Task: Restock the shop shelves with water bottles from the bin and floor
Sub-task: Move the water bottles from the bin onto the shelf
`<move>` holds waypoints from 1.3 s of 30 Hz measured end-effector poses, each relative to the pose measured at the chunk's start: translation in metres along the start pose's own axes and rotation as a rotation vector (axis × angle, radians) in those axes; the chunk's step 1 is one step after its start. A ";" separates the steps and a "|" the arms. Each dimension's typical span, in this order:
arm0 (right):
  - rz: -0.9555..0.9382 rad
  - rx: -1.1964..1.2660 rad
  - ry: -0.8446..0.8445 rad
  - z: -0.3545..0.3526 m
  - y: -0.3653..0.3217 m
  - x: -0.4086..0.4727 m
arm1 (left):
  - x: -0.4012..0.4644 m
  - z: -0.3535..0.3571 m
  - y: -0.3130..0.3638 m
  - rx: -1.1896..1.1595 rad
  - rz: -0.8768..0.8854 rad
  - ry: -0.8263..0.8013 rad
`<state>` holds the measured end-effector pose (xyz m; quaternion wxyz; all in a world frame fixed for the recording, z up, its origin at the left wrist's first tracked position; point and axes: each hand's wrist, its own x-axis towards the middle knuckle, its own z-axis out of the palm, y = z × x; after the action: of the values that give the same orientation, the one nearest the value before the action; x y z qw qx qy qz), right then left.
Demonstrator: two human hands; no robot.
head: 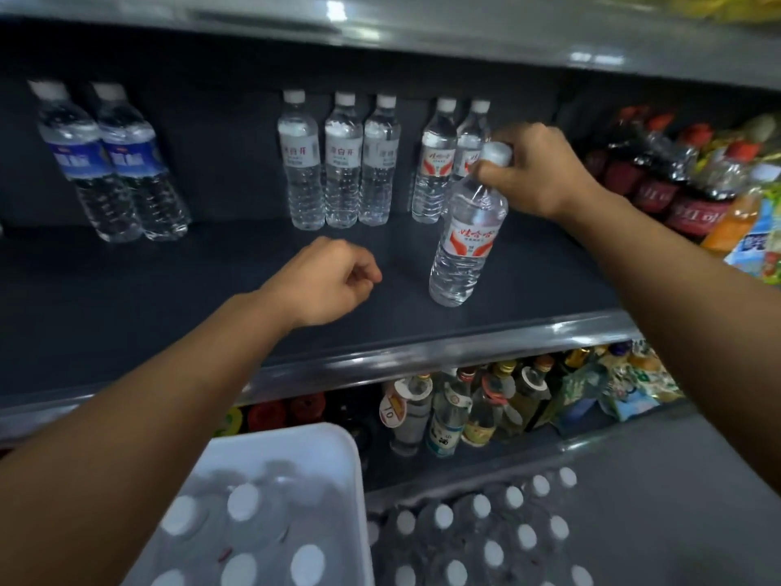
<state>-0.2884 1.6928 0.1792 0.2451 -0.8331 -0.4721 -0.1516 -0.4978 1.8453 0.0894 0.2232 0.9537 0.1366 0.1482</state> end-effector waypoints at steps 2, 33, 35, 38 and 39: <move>0.013 -0.018 -0.010 -0.001 0.012 0.011 | 0.012 0.002 0.006 -0.005 -0.006 0.001; 0.114 -0.111 -0.013 0.038 0.165 0.141 | 0.071 0.059 0.031 -0.038 -0.031 0.073; 0.122 -0.132 -0.010 0.041 0.169 0.145 | 0.071 0.059 0.029 -0.041 -0.031 0.078; 0.119 -0.154 0.011 0.044 0.175 0.152 | 0.072 0.060 0.025 -0.040 -0.037 0.072; 0.113 -0.158 0.016 0.045 0.176 0.155 | 0.072 0.060 0.024 -0.042 -0.040 0.067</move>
<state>-0.0569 1.7512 0.1702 0.1904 -0.8738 -0.4090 -0.1813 -0.4062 1.8252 0.0650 0.2413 0.9404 0.1597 0.1785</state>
